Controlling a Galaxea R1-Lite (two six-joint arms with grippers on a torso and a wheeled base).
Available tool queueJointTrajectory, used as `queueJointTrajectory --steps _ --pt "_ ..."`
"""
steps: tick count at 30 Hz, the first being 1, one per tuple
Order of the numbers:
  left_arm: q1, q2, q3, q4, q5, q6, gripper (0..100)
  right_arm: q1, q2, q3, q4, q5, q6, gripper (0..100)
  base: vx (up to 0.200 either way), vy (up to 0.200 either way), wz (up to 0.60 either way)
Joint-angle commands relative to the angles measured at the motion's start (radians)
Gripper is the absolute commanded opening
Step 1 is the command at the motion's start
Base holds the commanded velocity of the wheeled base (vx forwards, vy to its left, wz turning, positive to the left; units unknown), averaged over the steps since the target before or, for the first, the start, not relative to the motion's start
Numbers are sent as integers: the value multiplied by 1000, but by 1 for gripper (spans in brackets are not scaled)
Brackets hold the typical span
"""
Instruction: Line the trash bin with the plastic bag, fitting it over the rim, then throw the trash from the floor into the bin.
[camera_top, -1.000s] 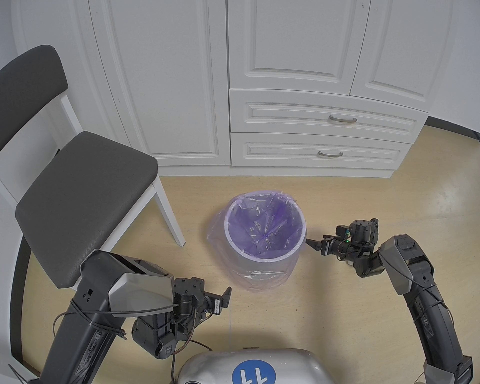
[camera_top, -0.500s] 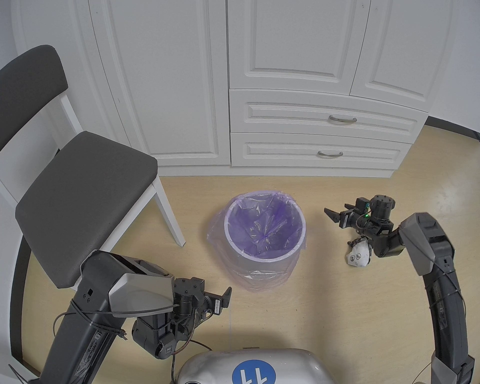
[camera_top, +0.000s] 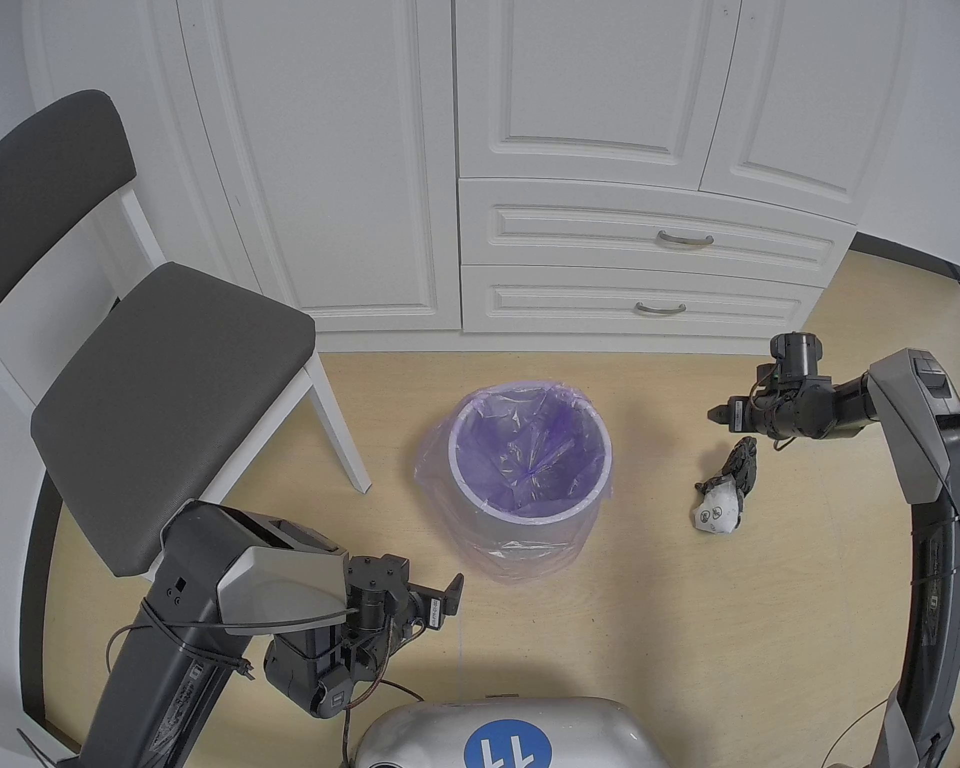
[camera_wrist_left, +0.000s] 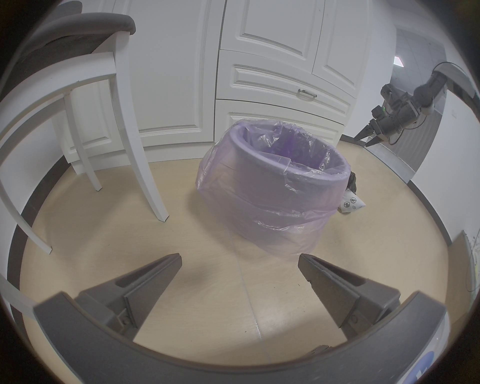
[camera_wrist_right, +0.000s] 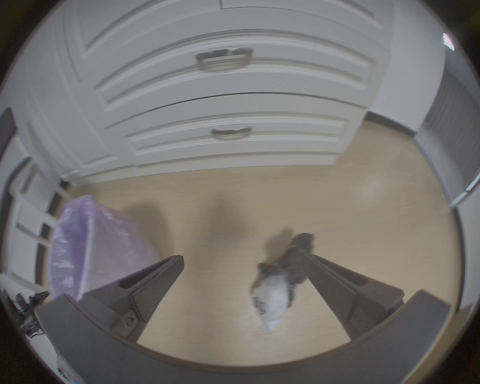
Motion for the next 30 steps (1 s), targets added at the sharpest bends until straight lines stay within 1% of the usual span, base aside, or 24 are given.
queueJointTrajectory --steps 1,2,4,7,9,10,12,14,18,21,24,27,28,29,30 --pt "0 0 0 0 -5 -7 100 -55 75 -211 29 -118 -56 100 0 0 0" --pt "0 0 0 0 -5 -7 100 -79 109 -257 33 -96 -88 100 0 0 0" --pt "0 0 0 0 -5 -7 100 -109 155 -291 47 -29 -103 100 0 0 0" --pt "0 0 0 0 -7 -7 100 -126 181 -291 110 53 -100 100 0 0 0" --pt "0 0 0 0 -5 -5 100 -129 175 -291 213 112 -94 100 0 0 0" --pt "0 0 -1 0 -7 -4 100 -129 173 -291 246 154 -85 100 0 0 0" --pt "0 0 -1 0 -5 -2 100 -129 187 -291 256 224 -69 100 0 0 0" --pt "0 0 -1 0 -7 -2 100 -127 212 -291 257 247 -66 100 0 0 0" --pt "0 0 -3 0 -7 -4 100 -122 245 -291 231 249 -68 100 0 0 0" --pt "0 2 -9 0 -7 -5 100 -127 264 -291 187 249 -68 100 0 0 0" --pt "0 3 -20 0 -7 -7 100 -141 281 -291 85 244 -66 100 0 0 0" --pt "0 3 -20 0 -5 -8 100 -145 287 -291 47 244 -66 100 0 0 0" --pt "0 3 -20 0 -5 -8 100 -150 304 -291 9 240 -71 100 0 0 0" --pt "0 3 -20 0 -5 -8 100 -150 304 -291 9 240 -71 100 0 0 0" --pt "0 3 -18 0 -4 -7 100 -150 327 -291 -45 235 -79 100 0 0 0"
